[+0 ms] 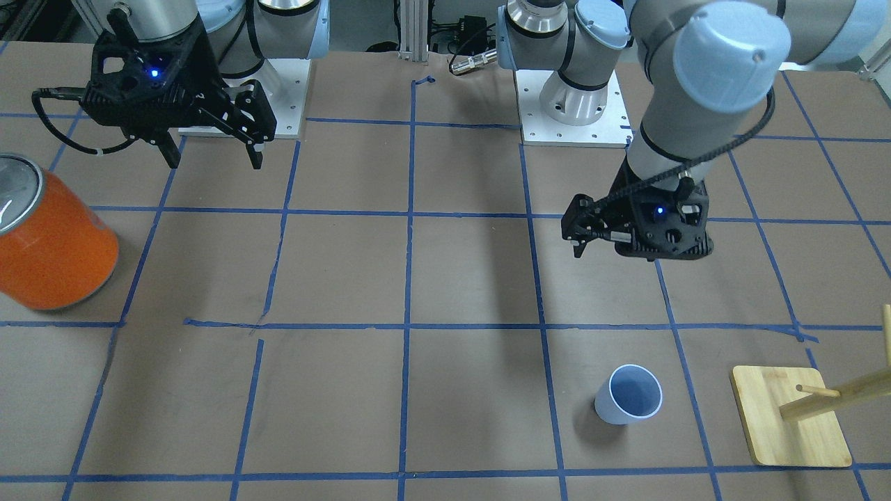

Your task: Flip cup

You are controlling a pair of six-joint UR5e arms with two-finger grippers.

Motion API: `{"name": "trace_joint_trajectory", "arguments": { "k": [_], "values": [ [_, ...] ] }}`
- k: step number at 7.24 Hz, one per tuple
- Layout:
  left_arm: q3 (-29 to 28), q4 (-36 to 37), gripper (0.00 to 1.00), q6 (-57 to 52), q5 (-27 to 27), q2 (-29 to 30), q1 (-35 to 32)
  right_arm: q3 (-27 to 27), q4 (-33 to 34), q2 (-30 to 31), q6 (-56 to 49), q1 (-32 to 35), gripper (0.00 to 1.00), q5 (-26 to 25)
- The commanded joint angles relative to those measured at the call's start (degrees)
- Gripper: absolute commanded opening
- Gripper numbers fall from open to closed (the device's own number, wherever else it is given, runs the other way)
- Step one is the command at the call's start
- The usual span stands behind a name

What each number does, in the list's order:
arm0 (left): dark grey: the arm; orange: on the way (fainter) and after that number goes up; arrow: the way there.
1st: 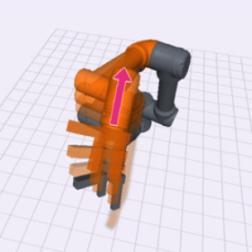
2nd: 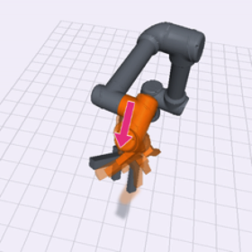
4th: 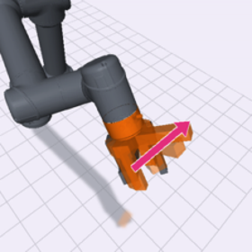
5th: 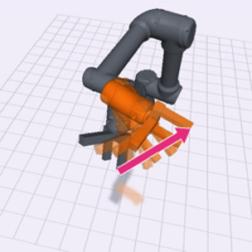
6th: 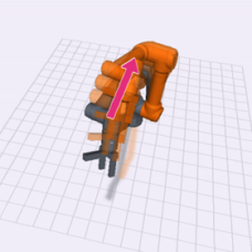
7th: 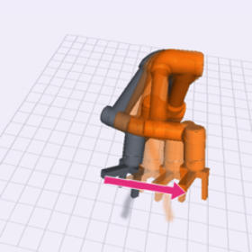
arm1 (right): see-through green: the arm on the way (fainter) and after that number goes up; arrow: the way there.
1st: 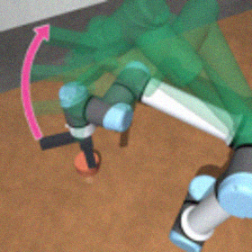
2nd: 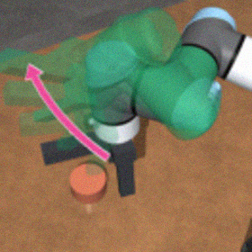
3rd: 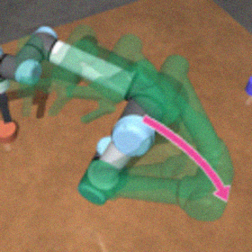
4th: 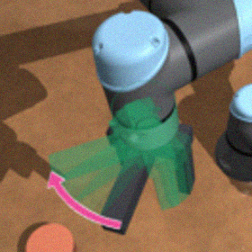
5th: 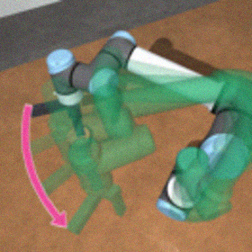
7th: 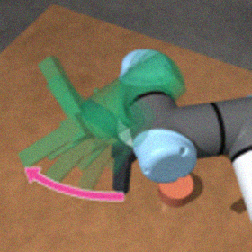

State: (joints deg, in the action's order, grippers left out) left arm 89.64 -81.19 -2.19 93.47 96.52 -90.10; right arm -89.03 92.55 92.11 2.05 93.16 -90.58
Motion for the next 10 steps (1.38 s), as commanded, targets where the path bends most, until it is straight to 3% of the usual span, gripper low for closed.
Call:
{"name": "trace_joint_trajectory", "arguments": {
  "k": [1,3,5,10],
  "values": [
    [-0.3,-4.3,1.00,5.4,0.0,-6.3,-1.5,0.0,0.0,0.0,0.0,-0.1,1.00,0.0],
    [-2.8,-7.7,1.00,3.7,3.4,-7.0,-1.0,0.0,0.0,0.0,0.0,0.0,1.00,0.0],
    [-4.3,-8.7,1.00,3.7,-1.4,-7.4,-0.7,0.0,0.0,0.0,0.0,0.0,1.00,-0.1],
    [-4.4,-10.8,1.00,1.2,-2.4,-7.7,-0.7,0.0,0.0,0.0,0.0,0.0,1.00,0.0]
  ]
}}
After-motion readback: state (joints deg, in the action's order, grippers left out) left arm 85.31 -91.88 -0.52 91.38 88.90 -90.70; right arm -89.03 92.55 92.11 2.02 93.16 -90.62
